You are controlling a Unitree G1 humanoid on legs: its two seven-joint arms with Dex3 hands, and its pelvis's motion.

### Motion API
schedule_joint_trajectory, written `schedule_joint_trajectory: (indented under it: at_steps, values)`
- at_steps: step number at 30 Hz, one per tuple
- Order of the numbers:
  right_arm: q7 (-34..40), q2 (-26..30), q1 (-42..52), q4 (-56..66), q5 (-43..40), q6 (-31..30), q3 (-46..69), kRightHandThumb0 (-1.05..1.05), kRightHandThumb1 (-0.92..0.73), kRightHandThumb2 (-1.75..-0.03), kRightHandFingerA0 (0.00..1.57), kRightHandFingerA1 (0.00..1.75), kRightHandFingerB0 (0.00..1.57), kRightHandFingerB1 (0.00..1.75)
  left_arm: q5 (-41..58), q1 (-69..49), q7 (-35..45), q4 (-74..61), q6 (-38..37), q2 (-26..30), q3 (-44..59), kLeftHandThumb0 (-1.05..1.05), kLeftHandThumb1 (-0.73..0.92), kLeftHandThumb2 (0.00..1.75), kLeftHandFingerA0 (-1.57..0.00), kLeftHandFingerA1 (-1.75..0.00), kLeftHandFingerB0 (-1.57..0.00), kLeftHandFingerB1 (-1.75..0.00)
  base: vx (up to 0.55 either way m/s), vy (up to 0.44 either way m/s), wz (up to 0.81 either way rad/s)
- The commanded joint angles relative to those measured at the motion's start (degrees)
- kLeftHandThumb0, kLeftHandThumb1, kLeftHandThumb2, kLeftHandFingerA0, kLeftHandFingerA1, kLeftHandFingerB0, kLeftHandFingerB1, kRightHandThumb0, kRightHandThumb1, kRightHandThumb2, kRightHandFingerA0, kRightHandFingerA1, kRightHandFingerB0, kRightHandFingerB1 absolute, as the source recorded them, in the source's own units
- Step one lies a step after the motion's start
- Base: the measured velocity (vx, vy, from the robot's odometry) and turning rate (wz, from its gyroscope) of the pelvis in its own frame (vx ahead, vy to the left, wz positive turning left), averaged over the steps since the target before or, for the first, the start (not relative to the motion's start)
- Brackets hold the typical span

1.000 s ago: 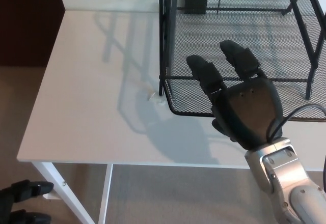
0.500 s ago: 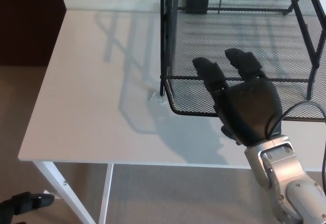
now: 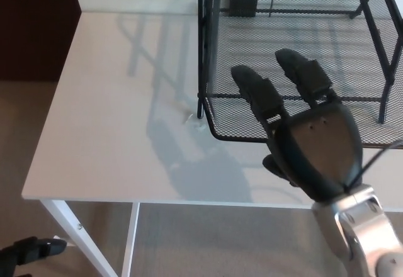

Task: The robot walk towards a table in front and then pushes a layer of a file tray back to its original position using its right hand

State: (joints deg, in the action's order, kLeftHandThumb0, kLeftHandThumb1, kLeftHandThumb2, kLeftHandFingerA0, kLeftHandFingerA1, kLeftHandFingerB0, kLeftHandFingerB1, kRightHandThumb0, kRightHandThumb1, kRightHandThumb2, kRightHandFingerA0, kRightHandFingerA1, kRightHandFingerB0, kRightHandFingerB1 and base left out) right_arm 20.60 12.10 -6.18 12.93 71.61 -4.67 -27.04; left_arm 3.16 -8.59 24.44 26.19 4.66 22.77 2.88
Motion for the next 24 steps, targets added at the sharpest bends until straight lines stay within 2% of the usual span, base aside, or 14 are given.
schedule_joint_trajectory:
  at_steps: [1, 2, 3, 4, 5, 10, 13, 14, 15, 17, 18, 22, 23, 24]
  values:
    - [-3.57, 2.42, 4.03, 8.12, -1.4, 2.02, 0.41, -0.3, 0.04, -0.68, 0.01, 0.53, 0.0, 0.51, -0.99, -0.19, 0.0, -0.26, -0.68, 1.09, -0.03, 0.04, 0.46, 0.88, -0.48, -0.63, -0.25, -0.52, 0.0, 0.0, 0.0]
    - [-3.59, 2.57, 4.25, 8.23, -1.69, 2.21, 0.48, -0.3, 0.04, -0.68, 0.01, 0.53, 0.0, 0.51, -1.04, -0.21, 0.01, -0.31, -0.68, 1.13, -0.07, 0.04, 0.46, 0.88, -0.48, -0.63, -0.25, -0.52, 0.0, 0.0, 0.0]
    - [-3.65, 3.12, 5.19, 8.31, -2.23, 2.63, 0.73, -0.63, -0.3, -0.5, 0.06, 0.4, 0.1, 0.31, -1.18, -0.08, 0.01, 0.05, -1.0, 1.12, -0.18, 0.03, 0.46, 0.88, -0.49, -0.63, -0.26, -0.52, 0.0, 0.0, 0.0]
    - [-3.92, 3.44, 5.63, 8.38, -2.39, 2.78, 0.94, -0.66, -0.26, -0.56, 0.06, 0.42, 0.08, 0.33, -1.23, 0.26, 0.06, 0.52, -1.36, 1.13, -0.22, 0.03, 0.46, 0.88, -0.49, -0.63, -0.26, -0.52, 0.0, 0.0, 0.0]
    - [-4.38, 3.68, 6.11, 8.58, -2.52, 2.85, 1.11, -0.64, -0.26, -0.56, 0.07, 0.38, 0.1, 0.32, -1.29, 0.45, 0.03, 0.76, -1.56, 1.12, -0.26, 0.03, 0.64, 0.57, -0.57, -0.49, -0.39, -0.39, 0.0, 0.0, 0.0]
    - [-5.47, 5.08, 10.77, 12.5, -0.7, 2.94, 1.29, -0.66, -0.31, -0.51, 0.05, 0.39, 0.12, 0.31, -1.26, 1.78, -0.19, 0.93, -0.57, 0.83, -0.31, 0.02, 0.62, 0.57, -0.55, -0.48, -0.4, -0.4, 0.0, 0.0, 0.0]
    - [-2.98, 7.27, 16.0, 20.0, -2.2, 6.07, 2.9, -0.71, -0.29, -0.6, 0.02, 0.41, 0.04, 0.29, -1.09, 2.07, 0.0, 1.19, -0.37, 0.73, -0.23, 0.03, 0.62, 0.57, -0.55, -0.49, -0.39, -0.39, 0.0, 0.0, 0.0]
    - [-1.25, 8.22, 18.28, 23.05, -3.63, 7.77, 4.24, -0.68, -0.28, -0.59, 0.04, 0.45, 0.08, 0.34, -1.31, 2.84, 0.48, 2.17, -1.26, 1.06, -0.41, 0.03, 0.62, 0.57, -0.56, -0.49, -0.39, -0.4, 0.0, 0.0, 0.0]
    - [-0.56, 9.9, 22.7, 27.82, -6.89, 9.86, 6.54, -0.65, -0.27, -0.63, 0.01, 0.29, 0.07, 0.38, -1.3, 2.84, 0.77, 2.41, -1.31, 1.28, -0.4, 0.03, 0.63, 0.57, -0.55, -0.49, -0.38, -0.39, 0.0, 0.0, 0.0]
    - [0.98, 11.96, 28.27, 32.19, -10.96, 13.07, 9.78, -0.66, -0.27, -0.61, 0.02, 0.29, 0.09, 0.4, -1.0, 2.73, 1.07, 2.98, -1.77, 1.29, -0.16, 0.03, 0.64, 0.57, -0.55, -0.5, -0.38, -0.39, 0.0, 0.0, 0.0]
    - [2.1, 13.04, 32.22, 34.16, -12.93, 14.91, 11.57, -0.65, -0.27, -0.62, 0.01, 0.31, 0.1, 0.42, -1.06, 2.46, 1.18, 3.55, -2.05, 1.44, -0.13, 0.03, 0.45, 0.87, -0.47, -0.63, -0.26, -0.52, 0.0, 0.0, 0.0]
    - [9.18, 15.5, 46.91, 36.02, -20.44, 22.99, 20.97, -0.6, -0.33, -0.51, 0.0, 0.43, 0.16, 0.38, -0.54, 1.39, 1.77, 3.36, -1.65, 1.15, -0.02, 0.02, 0.47, 0.88, -0.46, -0.63, -0.25, -0.52, 0.0, 0.0, 0.0]
    - [14.57, 14.58, 54.14, 34.16, -22.49, 26.71, 26.25, -0.58, -0.3, -0.5, 0.01, 0.52, 0.22, 0.37, -1.61, 1.07, 0.9, 3.24, -1.93, 1.14, -0.65, 0.01, 0.65, 0.57, -0.56, -0.49, -0.38, -0.39, 0.0, 0.0, 0.0]
    - [15.84, 13.97, 56.85, 33.27, -23.82, 28.52, 28.11, -0.53, -0.27, -0.5, 0.04, 0.52, 0.24, 0.36, -1.86, 0.95, 0.71, 3.47, -2.06, 1.11, -0.81, 0.02, 0.65, 0.57, -0.56, -0.48, -0.37, -0.38, 0.0, 0.0, 0.0]
